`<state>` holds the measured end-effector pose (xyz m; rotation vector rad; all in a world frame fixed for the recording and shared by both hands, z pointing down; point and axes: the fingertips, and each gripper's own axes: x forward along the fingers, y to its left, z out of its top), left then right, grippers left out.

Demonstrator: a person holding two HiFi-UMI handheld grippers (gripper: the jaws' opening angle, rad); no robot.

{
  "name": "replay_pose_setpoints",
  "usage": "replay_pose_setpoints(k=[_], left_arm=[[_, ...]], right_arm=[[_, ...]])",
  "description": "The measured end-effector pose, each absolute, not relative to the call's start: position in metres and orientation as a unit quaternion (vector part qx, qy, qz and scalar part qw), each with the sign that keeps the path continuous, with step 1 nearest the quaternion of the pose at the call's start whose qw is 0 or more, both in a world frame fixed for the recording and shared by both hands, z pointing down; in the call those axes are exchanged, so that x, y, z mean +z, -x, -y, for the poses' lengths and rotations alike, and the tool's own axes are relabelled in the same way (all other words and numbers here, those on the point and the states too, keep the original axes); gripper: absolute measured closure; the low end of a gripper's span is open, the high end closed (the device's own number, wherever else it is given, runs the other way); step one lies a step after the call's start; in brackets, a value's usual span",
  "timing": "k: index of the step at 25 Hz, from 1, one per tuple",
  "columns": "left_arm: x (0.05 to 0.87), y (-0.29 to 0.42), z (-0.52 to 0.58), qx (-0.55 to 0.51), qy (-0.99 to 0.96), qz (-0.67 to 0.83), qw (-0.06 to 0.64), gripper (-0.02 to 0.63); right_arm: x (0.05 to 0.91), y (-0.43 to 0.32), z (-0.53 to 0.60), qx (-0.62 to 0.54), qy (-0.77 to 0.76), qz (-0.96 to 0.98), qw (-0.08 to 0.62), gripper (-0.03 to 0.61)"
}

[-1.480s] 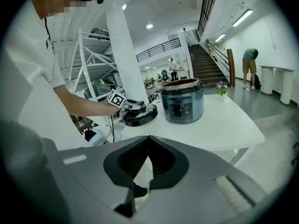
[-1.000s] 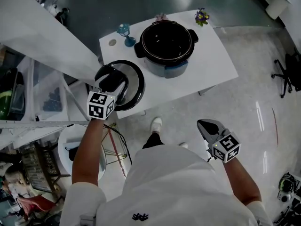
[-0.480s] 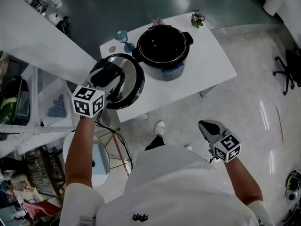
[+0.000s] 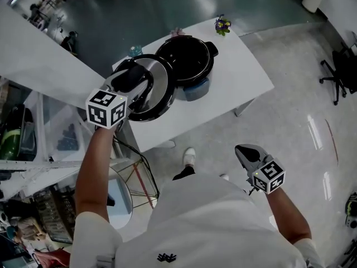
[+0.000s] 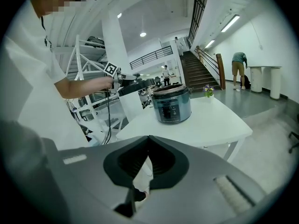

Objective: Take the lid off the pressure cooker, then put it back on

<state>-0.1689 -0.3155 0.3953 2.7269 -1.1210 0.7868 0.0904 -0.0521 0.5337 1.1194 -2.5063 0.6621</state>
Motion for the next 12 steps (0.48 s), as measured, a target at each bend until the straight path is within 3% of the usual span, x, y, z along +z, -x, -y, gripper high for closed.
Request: replay_pose_setpoints(k=[12], left_arm=[[0.399, 0.107, 0.363, 0.262, -0.909, 0.323, 0.035, 0.325]], right_arm=[[0.534, -0.114, 0.043, 0.243, -0.443, 0.851, 0.146, 0.565]])
